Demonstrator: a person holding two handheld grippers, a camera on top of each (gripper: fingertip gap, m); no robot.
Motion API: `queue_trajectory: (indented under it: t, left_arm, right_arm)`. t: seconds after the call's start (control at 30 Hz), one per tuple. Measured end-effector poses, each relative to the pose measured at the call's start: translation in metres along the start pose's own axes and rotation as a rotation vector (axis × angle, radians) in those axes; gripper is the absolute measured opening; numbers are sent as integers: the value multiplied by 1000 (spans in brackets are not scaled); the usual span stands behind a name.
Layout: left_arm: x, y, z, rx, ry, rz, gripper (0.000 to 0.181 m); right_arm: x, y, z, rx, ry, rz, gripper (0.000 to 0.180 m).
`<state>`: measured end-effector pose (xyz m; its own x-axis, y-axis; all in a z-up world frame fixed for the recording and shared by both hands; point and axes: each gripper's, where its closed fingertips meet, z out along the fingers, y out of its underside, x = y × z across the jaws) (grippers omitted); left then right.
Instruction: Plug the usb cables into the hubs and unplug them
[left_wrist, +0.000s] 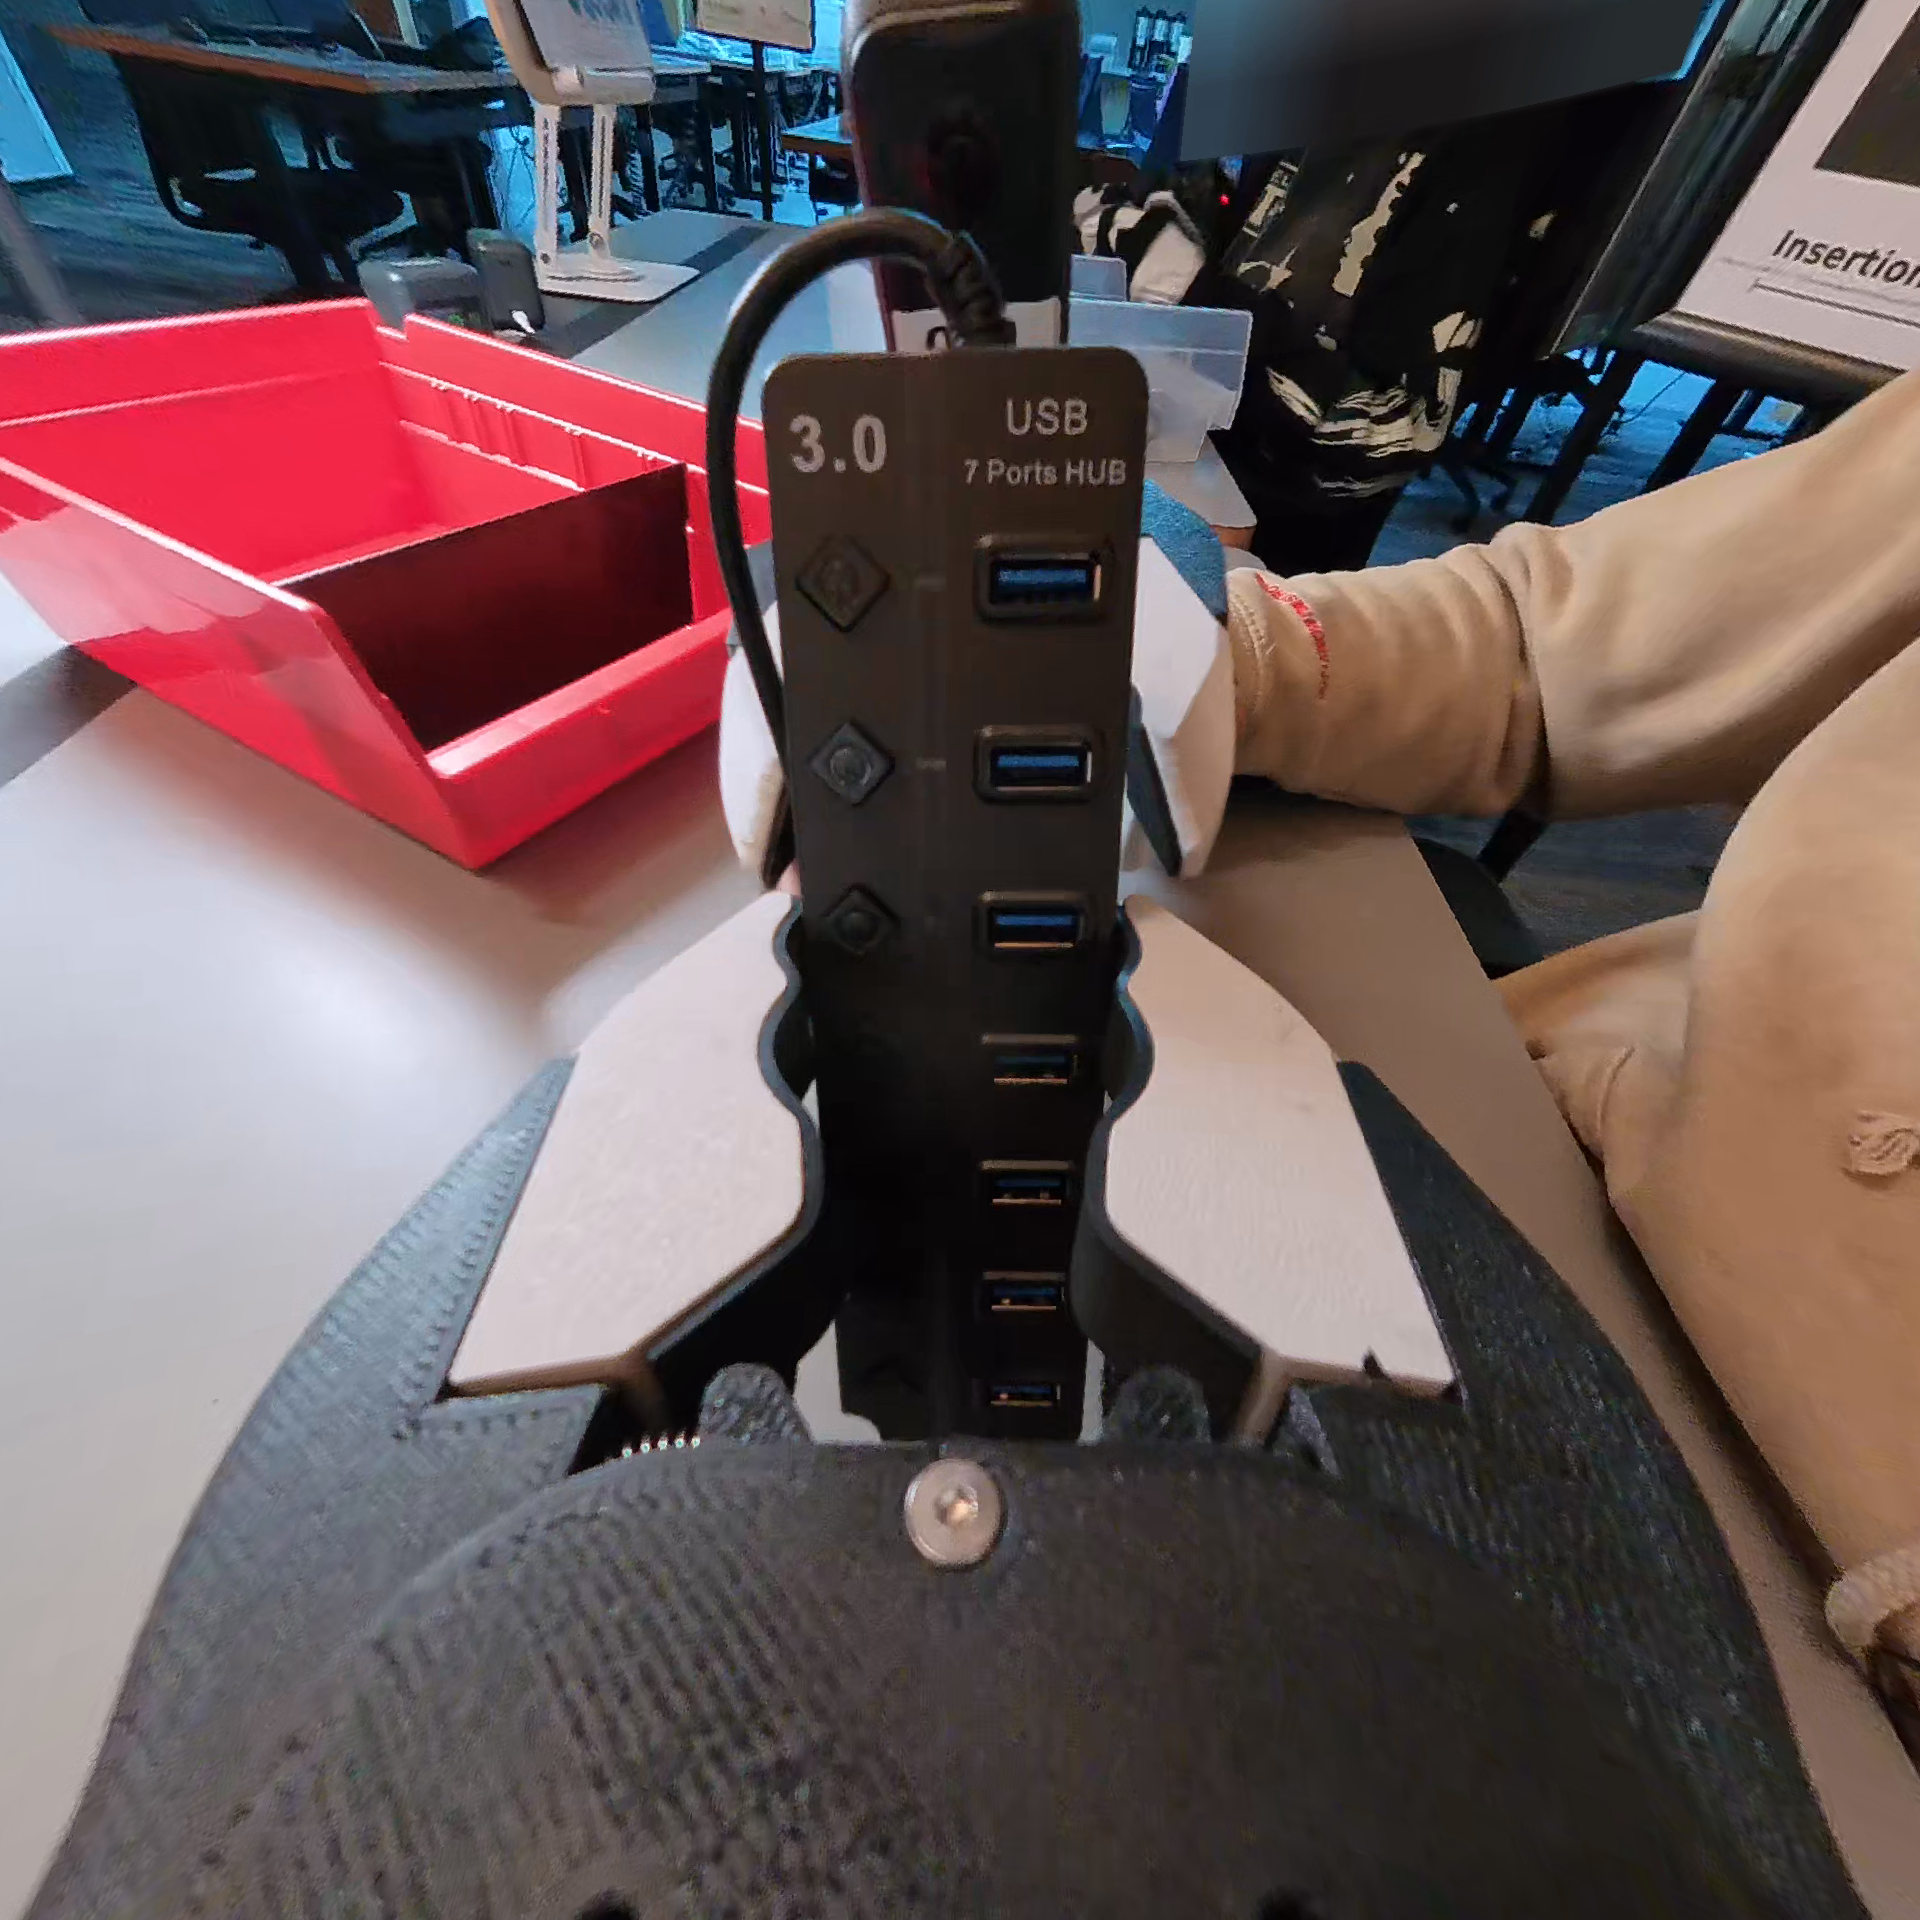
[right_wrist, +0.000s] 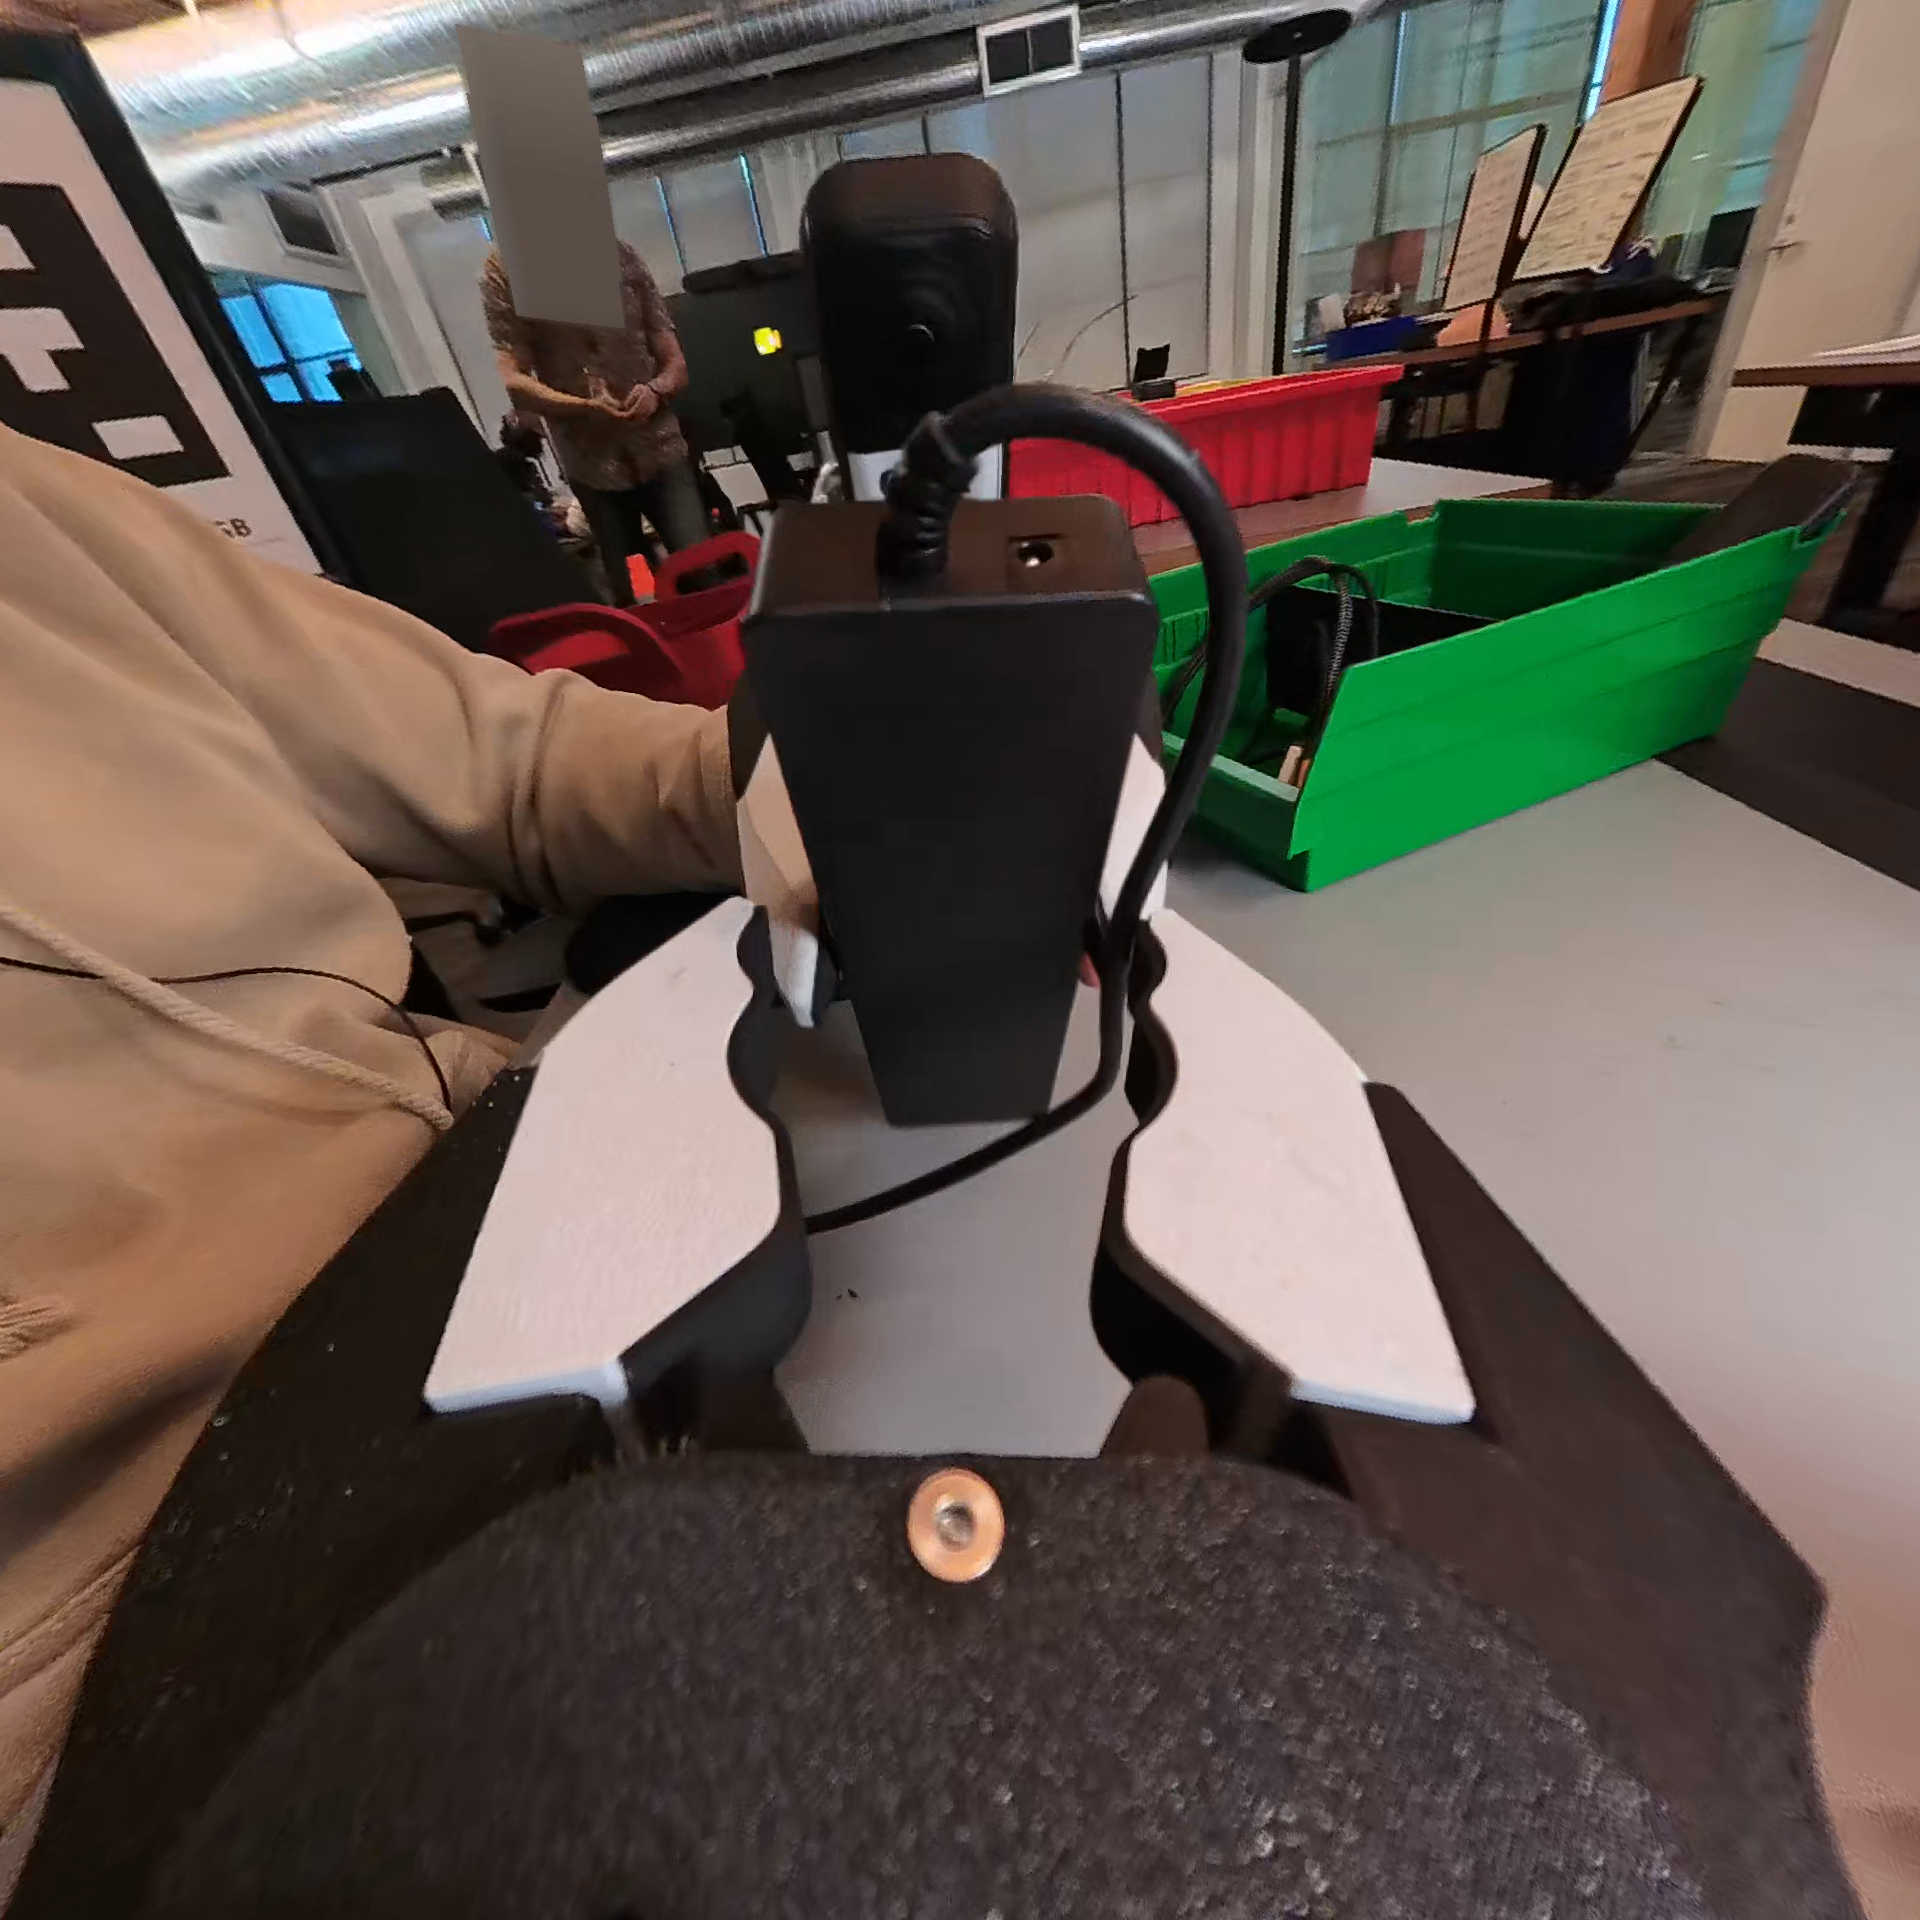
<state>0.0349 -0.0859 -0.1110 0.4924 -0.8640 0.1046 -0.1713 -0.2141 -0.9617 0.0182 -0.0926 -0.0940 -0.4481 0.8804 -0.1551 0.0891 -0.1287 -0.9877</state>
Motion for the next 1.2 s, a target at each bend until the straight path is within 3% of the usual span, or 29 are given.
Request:
queue_trajectory:
  t: [0.33,0.47,0.73,0.83,0.87,1.03,1.1,1.2]
  left_arm:
    - [8,22,11,-127,28,8,54]
    - [6,10,7,-51,9,21,54]
    - [7,15,8,-15,64,-35,83]
    - [12,21,20,-46,29,38,72]
    - [13,20,21,-56,11,63,63]
    - [12,14,11,-46,32,53,63]
    - [13,9,7,-27,46,48,62]
    - [15,10,4,-49,56,63,63]
  right_arm:
    - [-6,9,12,-33,22,-48,52]
    - [-4,-2,9,15,46,-66,52]
    - [-7,-47,-18,292,1,-20,52]
    - [-13,-61,-24,391,-17,-23,52]
    - [-15,-62,-23,392,-14,-44,52]
    - [-12,-57,-20,329,17,-40,54]
    - [-10,-42,-11,237,24,-47,64]
    - [-13,-34,-2,195,20,-60,67]
